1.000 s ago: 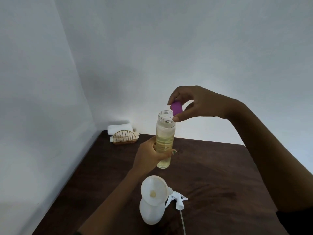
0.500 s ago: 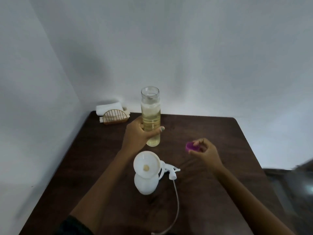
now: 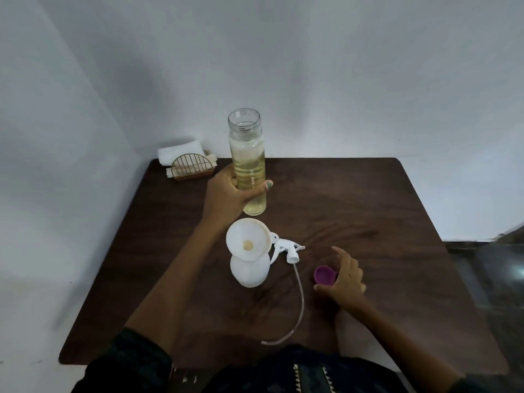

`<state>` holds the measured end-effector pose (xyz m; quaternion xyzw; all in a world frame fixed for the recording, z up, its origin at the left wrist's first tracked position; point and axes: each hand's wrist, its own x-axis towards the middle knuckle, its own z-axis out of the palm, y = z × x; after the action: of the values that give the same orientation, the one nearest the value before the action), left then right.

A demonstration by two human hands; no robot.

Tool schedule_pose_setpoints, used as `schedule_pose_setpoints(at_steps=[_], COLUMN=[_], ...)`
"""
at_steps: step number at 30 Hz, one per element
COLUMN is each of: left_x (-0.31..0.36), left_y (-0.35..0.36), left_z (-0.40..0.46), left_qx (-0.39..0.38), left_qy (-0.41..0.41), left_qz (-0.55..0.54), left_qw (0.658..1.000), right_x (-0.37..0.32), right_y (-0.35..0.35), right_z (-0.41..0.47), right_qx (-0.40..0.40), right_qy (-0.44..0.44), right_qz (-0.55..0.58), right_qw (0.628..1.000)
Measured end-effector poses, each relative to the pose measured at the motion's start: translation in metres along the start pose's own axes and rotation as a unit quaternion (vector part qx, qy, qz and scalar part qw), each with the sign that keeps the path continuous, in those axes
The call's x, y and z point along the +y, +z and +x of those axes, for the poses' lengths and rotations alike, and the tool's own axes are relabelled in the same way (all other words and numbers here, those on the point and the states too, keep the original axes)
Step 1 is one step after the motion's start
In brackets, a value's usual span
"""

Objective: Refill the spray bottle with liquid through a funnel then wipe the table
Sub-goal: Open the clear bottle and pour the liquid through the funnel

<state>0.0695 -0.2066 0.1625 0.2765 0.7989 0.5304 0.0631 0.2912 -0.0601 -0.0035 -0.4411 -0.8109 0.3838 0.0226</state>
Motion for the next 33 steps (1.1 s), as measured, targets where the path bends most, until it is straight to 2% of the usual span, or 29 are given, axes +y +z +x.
schedule_pose_setpoints(at_steps=[3, 6, 11, 15, 20, 23, 28, 33], left_x=[0.0, 0.001, 0.011, 0.016, 0.031, 0.034, 0.031, 0.021], left_y=[-0.001, -0.002, -0.001, 0.001, 0.004, 0.002, 0.004, -0.003], left_z=[-0.001, -0.001, -0.001, 0.0, 0.0, 0.0, -0.006, -0.006], left_qx=[0.003, 0.006, 0.008, 0.017, 0.014, 0.016, -0.013, -0.143], left_qy=[-0.007, -0.012, -0.014, -0.01, 0.003, -0.001, -0.015, -0.029], left_qz=[0.002, 0.003, 0.0, 0.003, 0.059, 0.063, 0.008, -0.032], left_qw=[1.0, 1.0, 1.0, 1.0, 0.998, 0.998, 1.0, 0.989], right_x=[-0.017, -0.055, -0.151, -0.209, -0.244, -0.249, -0.243, -0.235], right_y=[-0.008, -0.029, -0.067, -0.074, -0.063, -0.062, -0.059, -0.062], right_z=[0.007, 0.015, 0.016, 0.016, 0.023, 0.022, 0.024, 0.026], right_qx=[0.048, 0.074, -0.026, -0.129, -0.187, -0.194, -0.173, -0.145], right_qy=[0.002, -0.063, -0.196, -0.262, -0.295, -0.296, -0.283, -0.299], right_qz=[0.071, 0.17, 0.321, 0.315, 0.312, 0.328, 0.351, 0.338], right_qw=[0.996, 0.981, 0.926, 0.903, 0.884, 0.876, 0.876, 0.881])
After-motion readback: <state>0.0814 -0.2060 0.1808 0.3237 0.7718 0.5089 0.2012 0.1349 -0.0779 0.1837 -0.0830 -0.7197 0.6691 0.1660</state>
